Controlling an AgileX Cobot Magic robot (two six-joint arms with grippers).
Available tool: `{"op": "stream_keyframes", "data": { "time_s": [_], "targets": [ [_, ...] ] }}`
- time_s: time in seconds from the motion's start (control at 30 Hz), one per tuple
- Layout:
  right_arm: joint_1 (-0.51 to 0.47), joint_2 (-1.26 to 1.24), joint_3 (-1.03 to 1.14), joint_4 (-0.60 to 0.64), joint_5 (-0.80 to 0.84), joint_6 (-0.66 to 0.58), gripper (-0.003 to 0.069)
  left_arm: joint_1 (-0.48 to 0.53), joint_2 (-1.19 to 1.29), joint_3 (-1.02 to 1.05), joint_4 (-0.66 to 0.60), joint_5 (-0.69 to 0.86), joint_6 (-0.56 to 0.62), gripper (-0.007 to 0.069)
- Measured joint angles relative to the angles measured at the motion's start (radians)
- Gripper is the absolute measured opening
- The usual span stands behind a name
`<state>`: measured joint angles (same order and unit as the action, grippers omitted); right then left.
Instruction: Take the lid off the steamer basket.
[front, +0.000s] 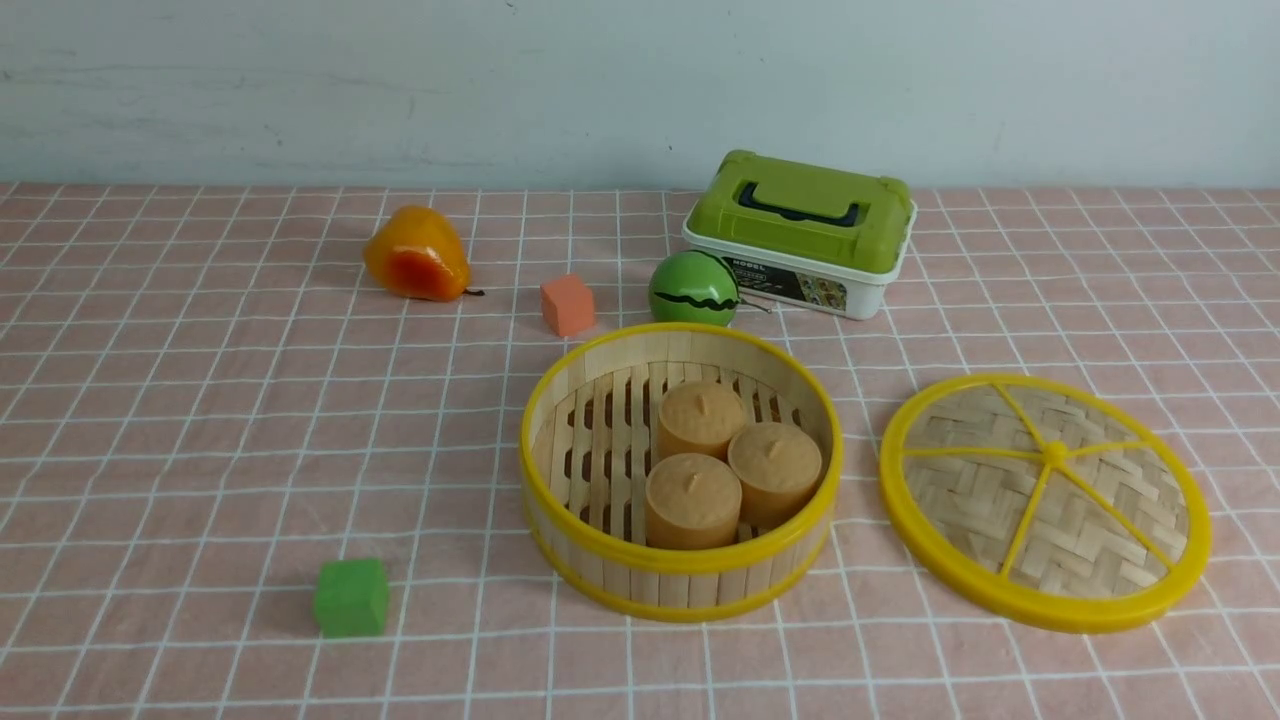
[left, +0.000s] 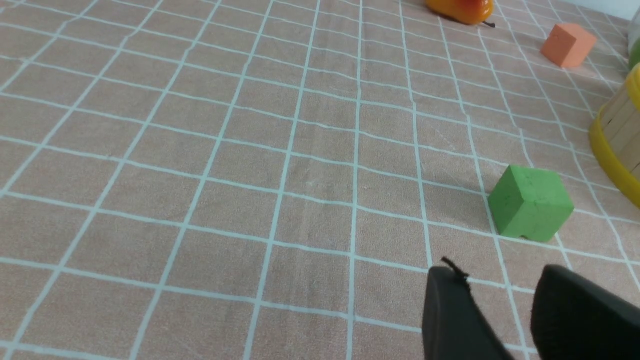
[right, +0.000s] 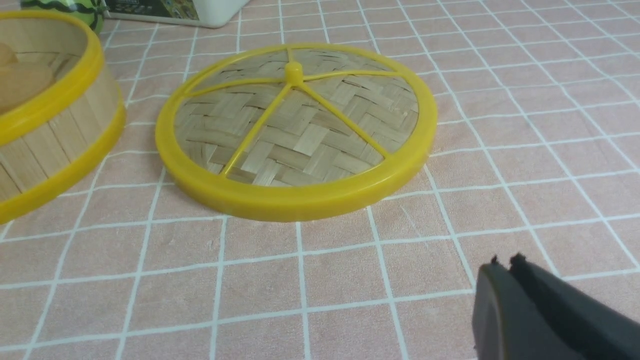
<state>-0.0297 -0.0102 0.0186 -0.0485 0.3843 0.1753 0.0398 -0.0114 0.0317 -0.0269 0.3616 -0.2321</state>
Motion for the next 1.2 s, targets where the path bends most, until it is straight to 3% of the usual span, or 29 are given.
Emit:
{"op": "stream_keyframes", "data": {
  "time_s": [1.2],
  "targets": [
    [0.0,0.0,-0.001,0.0,0.002,0.0,0.003,0.0,0.0,0.0,0.0,0.0,0.0,0.0239]
  ]
}}
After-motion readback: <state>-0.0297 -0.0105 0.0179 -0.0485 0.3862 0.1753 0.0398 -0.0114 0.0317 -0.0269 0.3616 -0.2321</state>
